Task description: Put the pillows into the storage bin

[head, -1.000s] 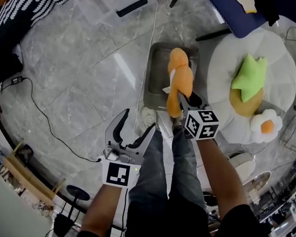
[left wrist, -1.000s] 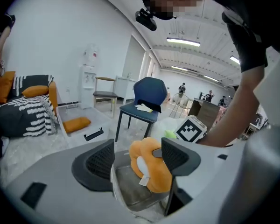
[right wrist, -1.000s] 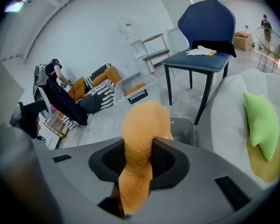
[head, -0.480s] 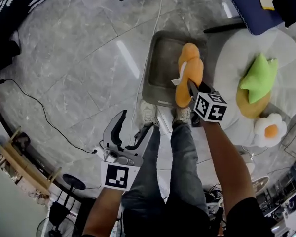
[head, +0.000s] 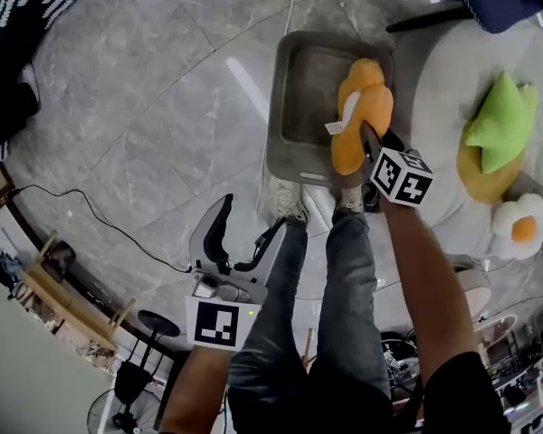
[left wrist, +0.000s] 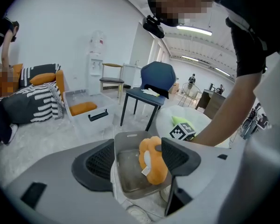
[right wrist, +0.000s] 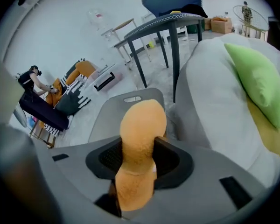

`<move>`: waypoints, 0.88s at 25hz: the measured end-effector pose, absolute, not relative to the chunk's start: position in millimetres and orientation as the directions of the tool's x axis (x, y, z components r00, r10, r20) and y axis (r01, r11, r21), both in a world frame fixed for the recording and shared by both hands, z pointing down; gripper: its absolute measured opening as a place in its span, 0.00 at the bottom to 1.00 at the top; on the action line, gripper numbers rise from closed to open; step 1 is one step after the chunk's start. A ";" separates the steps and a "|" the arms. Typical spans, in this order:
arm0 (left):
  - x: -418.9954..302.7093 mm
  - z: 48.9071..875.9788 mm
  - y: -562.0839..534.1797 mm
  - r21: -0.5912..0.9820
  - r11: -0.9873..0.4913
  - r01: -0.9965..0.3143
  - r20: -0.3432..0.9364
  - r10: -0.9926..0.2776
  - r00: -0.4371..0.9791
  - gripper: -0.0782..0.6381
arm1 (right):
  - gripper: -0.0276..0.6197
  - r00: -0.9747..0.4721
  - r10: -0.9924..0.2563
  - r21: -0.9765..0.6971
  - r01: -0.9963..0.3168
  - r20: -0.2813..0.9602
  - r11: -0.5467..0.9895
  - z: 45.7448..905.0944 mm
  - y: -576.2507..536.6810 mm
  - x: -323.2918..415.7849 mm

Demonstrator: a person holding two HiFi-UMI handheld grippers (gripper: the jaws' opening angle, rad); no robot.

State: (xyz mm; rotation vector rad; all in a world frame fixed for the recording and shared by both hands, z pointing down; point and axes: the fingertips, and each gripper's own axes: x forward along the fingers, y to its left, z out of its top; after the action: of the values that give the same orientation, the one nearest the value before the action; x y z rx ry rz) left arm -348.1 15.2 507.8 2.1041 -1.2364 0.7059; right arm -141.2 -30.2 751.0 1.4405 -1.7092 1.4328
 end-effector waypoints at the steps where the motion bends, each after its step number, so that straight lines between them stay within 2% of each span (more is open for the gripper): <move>1: -345.0 509.2 14.7 0.225 -0.391 -0.892 0.695 -0.577 0.428 0.57 | 0.34 -0.323 -0.407 -0.393 -0.914 0.855 -0.101 750.8 -32.1 -140.5; 5: -327.0 507.1 14.0 0.242 -0.399 -0.884 0.687 -0.573 0.447 0.57 | 0.46 -0.316 -0.401 -0.389 -0.914 0.860 -0.113 746.3 -38.0 -133.9; 9: -313.7 500.5 12.8 0.248 -0.406 -0.879 0.683 -0.571 0.456 0.57 | 0.51 -0.297 -0.404 -0.363 -0.927 0.865 -0.096 741.3 -45.7 -121.2; 22: -301.7 489.6 5.6 0.238 -0.405 -0.883 0.676 -0.583 0.450 0.57 | 0.51 -0.296 -0.457 -0.380 -0.919 0.839 -0.103 703.7 -52.8 -95.2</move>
State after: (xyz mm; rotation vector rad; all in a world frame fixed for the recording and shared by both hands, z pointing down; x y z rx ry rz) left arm -301.7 5.6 489.6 2.1253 -1.2212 0.6754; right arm -95.2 -52.8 703.7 1.5048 -1.7300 1.3818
